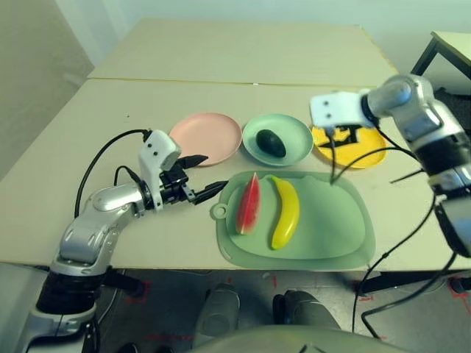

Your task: Place the fruits into color-matched plates.

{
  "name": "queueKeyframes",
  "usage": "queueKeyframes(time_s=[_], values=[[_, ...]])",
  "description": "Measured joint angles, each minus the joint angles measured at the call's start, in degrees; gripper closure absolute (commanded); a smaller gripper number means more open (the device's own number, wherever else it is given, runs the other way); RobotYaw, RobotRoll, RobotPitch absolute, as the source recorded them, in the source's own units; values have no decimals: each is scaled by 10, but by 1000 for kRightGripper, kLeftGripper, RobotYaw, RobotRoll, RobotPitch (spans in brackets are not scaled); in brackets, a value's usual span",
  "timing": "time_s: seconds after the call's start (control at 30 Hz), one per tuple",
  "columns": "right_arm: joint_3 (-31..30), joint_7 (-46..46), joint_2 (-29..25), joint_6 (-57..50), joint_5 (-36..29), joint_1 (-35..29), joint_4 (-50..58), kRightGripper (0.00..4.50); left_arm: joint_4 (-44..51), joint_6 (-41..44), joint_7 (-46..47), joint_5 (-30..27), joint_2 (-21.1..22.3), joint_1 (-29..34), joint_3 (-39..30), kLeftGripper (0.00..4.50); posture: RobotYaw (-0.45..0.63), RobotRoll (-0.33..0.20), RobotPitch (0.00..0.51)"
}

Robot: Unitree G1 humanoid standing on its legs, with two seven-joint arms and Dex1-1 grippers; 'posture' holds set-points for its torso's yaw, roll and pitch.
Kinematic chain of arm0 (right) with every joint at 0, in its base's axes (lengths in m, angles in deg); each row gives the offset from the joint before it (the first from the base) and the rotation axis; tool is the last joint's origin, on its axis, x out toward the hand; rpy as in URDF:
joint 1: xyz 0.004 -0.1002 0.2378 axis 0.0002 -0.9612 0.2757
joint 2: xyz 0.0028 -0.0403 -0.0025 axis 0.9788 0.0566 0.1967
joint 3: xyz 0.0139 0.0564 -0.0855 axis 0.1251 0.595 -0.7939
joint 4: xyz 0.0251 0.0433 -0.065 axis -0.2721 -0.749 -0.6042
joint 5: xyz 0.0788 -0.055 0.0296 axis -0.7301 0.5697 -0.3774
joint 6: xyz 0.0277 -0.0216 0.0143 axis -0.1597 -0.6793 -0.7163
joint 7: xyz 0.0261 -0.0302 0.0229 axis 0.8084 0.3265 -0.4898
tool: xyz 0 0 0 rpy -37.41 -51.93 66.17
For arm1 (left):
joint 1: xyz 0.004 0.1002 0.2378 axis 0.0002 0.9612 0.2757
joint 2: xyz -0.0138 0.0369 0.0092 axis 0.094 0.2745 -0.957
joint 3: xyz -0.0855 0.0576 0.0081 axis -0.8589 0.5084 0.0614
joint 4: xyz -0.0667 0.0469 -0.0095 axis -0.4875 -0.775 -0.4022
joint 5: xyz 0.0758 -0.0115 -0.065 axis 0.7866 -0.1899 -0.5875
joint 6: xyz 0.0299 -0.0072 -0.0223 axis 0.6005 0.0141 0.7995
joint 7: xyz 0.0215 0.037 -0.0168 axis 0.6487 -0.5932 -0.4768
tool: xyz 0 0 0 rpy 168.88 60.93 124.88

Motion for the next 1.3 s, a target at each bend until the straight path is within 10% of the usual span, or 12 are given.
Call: queueKeyframes(time_s=[0.3,1.17,1.3], values=[[-29,-83,5,41,-24,-45,163,18,-28,-6,-142,-48,56,-11,-1,0,114,0,62],[-126,-55,124,129,94,-44,7,18,-8,-6,-118,-68,45,2,-5,0,160,0,88],[-132,-85,82,96,88,-55,22,984,-8,-5,-116,-68,41,0,-5,0,149,0,85]])
